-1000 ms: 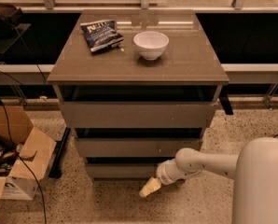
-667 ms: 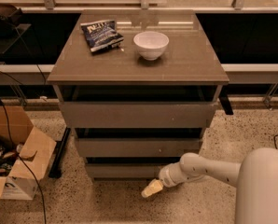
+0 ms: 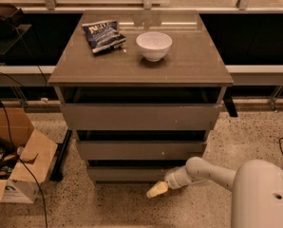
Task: Open bottom drawer
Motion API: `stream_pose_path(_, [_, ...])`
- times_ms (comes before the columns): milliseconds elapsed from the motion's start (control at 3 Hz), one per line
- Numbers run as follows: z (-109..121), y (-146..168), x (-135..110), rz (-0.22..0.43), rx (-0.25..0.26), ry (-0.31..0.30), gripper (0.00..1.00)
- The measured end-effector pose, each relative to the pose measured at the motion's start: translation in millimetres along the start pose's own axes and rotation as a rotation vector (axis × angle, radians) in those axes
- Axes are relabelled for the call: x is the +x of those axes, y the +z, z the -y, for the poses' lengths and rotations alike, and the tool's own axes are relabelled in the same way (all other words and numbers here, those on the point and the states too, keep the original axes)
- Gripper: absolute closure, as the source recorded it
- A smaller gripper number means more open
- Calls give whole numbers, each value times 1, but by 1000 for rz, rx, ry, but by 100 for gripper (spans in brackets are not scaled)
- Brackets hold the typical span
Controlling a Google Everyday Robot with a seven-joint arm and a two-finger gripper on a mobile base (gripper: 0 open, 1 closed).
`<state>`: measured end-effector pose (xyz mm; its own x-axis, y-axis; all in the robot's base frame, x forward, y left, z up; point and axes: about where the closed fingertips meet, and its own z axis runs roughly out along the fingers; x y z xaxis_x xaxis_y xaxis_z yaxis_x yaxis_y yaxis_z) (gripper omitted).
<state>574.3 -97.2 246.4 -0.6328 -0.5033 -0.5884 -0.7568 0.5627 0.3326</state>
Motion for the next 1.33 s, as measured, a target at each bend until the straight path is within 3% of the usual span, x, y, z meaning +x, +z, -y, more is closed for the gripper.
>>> stream_pose_path(333, [27, 6, -1, -19, 31, -11, 0])
stream_pose_path(667, [33, 1, -10, -28, 70, -43, 0])
stream_pose_path(1000, [39, 5, -18, -35, 80, -61, 0])
stream_pose_path(1333, [47, 27, -13, -71, 55, -47, 0])
